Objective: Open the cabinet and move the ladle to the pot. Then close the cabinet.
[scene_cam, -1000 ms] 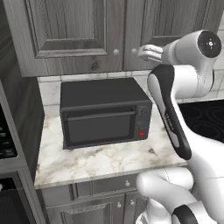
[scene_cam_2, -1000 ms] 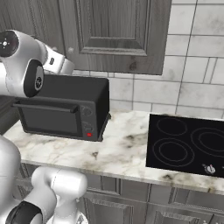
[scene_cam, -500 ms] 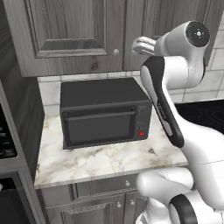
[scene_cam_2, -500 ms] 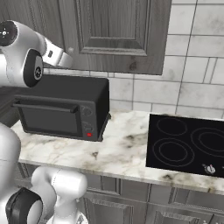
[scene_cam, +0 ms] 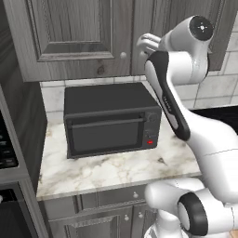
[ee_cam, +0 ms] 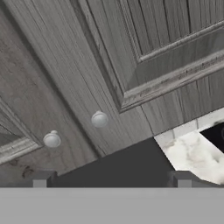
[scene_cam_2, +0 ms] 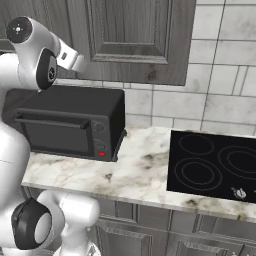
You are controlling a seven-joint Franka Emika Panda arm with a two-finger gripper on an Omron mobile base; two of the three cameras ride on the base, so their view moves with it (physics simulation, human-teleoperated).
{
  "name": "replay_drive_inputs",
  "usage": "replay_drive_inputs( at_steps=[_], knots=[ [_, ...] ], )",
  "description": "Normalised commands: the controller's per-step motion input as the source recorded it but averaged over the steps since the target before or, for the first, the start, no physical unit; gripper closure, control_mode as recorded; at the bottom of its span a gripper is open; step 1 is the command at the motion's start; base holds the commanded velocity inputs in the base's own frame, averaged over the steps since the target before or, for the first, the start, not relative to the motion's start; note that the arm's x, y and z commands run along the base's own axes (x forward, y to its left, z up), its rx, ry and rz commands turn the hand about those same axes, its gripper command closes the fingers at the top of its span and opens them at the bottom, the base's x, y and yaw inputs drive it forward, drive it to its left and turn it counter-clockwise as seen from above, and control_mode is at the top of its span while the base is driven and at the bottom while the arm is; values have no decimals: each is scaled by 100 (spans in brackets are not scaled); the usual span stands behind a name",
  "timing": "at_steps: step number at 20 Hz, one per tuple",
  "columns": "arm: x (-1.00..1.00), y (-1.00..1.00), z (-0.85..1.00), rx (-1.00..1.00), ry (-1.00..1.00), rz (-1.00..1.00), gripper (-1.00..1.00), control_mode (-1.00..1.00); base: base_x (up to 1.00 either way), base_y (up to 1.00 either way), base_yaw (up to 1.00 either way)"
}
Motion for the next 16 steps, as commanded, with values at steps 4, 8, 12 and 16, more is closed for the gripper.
replay_drive_inputs(
  at_steps=[4, 8, 12, 16],
  knots=[
    [31, 0, 0, 5, 0, 0, -100, -100, 0, 0, 0],
    [30, 0, -7, 4, 0, 0, -100, -100, 0, 0, 0],
    [27, 0, -9, 4, 0, 0, -100, -100, 0, 0, 0],
    [25, 0, -14, 3, 0, 0, -100, -100, 0, 0, 0]
  ],
)
